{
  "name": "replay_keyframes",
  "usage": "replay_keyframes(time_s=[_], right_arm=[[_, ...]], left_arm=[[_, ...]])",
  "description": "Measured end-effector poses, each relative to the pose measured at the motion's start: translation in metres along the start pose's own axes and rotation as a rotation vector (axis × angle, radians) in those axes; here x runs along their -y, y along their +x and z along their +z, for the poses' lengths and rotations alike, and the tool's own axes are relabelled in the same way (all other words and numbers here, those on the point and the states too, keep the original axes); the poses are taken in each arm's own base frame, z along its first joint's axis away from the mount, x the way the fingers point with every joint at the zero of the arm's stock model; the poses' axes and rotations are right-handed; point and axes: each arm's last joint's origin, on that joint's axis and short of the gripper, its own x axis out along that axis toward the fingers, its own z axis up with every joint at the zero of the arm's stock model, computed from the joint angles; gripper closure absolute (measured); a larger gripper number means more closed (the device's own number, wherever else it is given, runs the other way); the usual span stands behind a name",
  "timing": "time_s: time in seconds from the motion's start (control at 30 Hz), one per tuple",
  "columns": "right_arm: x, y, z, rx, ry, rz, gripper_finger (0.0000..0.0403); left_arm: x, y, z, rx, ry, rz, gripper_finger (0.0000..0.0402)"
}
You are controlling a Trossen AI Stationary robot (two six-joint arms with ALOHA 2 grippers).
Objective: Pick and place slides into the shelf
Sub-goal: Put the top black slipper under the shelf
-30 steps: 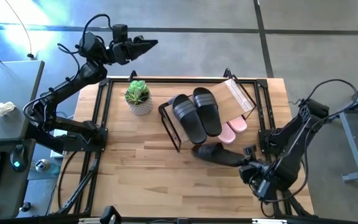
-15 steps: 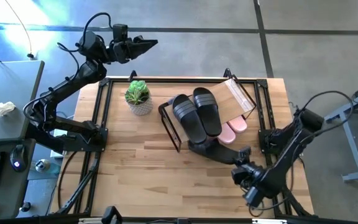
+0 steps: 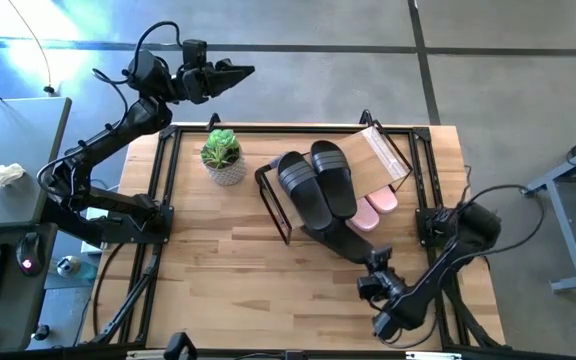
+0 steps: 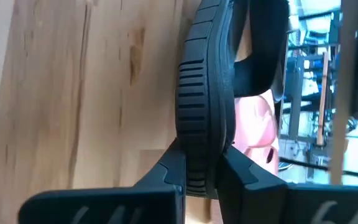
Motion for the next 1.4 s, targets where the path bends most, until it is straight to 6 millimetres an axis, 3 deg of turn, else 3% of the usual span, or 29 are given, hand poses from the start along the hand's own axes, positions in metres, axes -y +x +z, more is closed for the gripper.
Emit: replay_keyframes(time_s=[0.3, 0.67, 1.4], right_arm=[[-0.025, 0.03, 0.01, -0.052, 0.093, -0.014, 0.0376], [-0.021, 0.054, 0.027, -0.08, 0.259, 0.034, 0.0355], [-0.029, 0.046, 0.028, 0.003, 0.418, 0.038, 0.0244]], left_arm=[[0.001, 0.0, -0.001, -0.03, -0.001, -0.02, 0.0131], [0.001, 0.0, -0.002, -0.064, 0.0, -0.044, 0.013], [0.002, 0.0, -0.003, -0.108, 0.0, -0.074, 0.013]])
